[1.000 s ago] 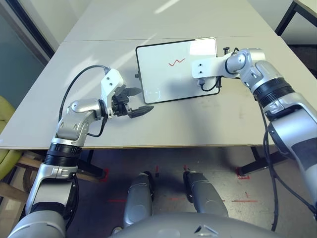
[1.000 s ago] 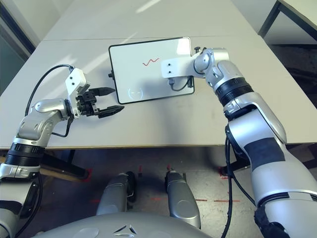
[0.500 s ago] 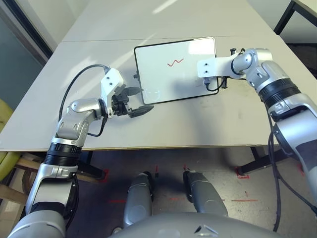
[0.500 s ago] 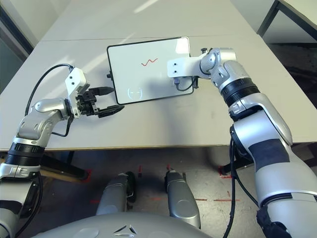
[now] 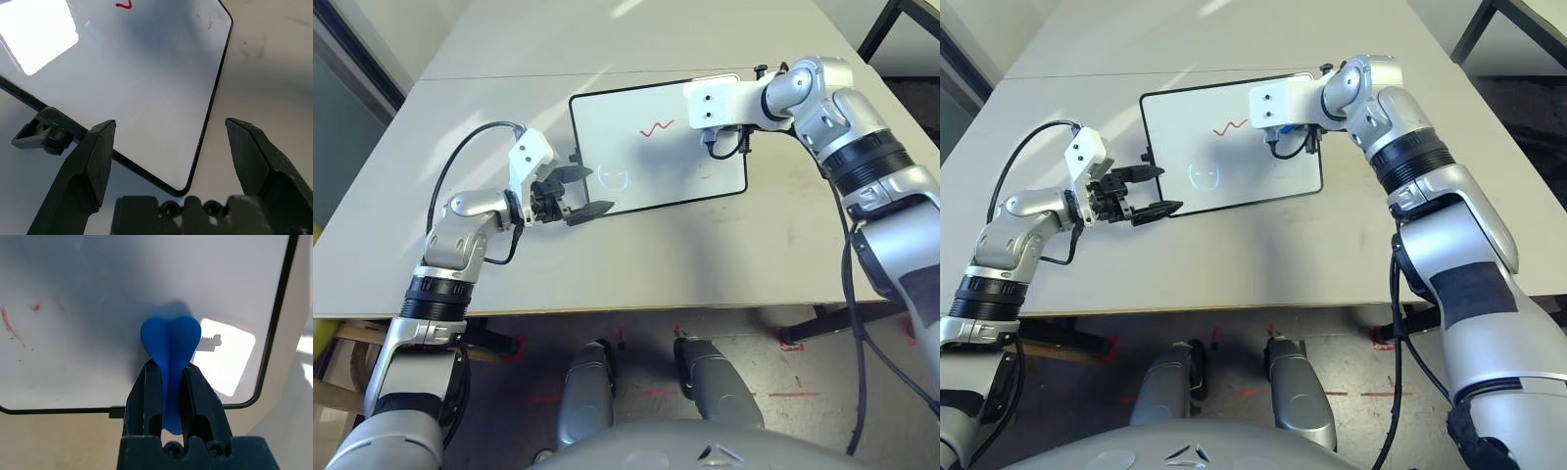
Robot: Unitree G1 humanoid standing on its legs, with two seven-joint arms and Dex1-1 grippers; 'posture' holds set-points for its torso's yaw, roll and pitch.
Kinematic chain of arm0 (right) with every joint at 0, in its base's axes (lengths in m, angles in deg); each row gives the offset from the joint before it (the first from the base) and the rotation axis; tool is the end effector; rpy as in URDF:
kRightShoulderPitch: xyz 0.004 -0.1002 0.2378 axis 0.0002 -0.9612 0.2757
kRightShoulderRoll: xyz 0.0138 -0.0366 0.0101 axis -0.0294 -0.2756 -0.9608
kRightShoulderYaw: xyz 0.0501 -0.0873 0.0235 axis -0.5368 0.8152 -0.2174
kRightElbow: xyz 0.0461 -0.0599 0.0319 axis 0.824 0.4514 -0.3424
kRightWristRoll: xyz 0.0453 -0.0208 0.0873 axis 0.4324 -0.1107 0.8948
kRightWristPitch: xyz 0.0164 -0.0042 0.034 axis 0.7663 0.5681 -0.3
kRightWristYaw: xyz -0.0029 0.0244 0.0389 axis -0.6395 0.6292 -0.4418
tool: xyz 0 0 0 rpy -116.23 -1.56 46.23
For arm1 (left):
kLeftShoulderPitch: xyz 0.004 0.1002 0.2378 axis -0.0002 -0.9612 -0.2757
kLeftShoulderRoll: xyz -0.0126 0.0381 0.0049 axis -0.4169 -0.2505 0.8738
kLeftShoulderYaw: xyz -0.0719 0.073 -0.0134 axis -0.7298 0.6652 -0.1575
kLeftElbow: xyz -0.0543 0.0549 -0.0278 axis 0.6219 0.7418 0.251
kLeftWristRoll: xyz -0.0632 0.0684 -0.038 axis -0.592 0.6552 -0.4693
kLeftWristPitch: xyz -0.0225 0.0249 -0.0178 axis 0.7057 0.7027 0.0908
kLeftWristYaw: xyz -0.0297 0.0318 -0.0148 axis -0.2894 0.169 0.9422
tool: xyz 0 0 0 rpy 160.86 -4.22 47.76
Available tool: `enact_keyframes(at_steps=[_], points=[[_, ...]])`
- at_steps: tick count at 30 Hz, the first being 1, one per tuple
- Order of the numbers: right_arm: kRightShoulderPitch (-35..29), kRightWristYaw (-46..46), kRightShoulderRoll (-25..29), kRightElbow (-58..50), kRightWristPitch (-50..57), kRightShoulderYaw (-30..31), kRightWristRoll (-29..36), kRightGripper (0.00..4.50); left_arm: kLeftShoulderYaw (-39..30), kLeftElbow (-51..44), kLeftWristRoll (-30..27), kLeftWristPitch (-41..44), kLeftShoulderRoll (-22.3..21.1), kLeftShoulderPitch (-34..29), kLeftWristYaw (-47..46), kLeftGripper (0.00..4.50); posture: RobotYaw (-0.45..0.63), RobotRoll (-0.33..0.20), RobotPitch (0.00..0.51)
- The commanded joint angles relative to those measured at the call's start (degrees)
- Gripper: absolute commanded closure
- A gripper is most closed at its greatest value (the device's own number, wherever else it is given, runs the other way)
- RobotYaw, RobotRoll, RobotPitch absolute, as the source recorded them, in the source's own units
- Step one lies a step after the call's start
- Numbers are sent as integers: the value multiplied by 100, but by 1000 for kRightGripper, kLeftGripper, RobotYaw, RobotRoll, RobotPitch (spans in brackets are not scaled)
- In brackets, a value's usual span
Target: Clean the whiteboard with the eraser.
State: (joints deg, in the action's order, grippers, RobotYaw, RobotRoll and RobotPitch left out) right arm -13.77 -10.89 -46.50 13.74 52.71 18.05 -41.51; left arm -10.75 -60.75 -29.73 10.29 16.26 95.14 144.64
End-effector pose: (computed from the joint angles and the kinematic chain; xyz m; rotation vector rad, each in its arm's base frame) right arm 0.3654 -0.1364 0.2762 -1.4550 0.2970 0.7844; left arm 0.2878 0.2431 0.1615 0.2735 0.1368 -0.9734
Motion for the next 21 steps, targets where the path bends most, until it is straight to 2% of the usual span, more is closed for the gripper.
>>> enact_keyframes(at_steps=[1, 21], points=[[128, -61, -134, 159, -140, 75, -22, 4187, -58, -17, 71, -45, -51, -3, 7, 0, -110, 0, 121], [211, 82, -228, -193, -162, 83, -117, 4187, -105, -53, 83, -93, 5, -83, -59, 0, -103, 0, 110]])
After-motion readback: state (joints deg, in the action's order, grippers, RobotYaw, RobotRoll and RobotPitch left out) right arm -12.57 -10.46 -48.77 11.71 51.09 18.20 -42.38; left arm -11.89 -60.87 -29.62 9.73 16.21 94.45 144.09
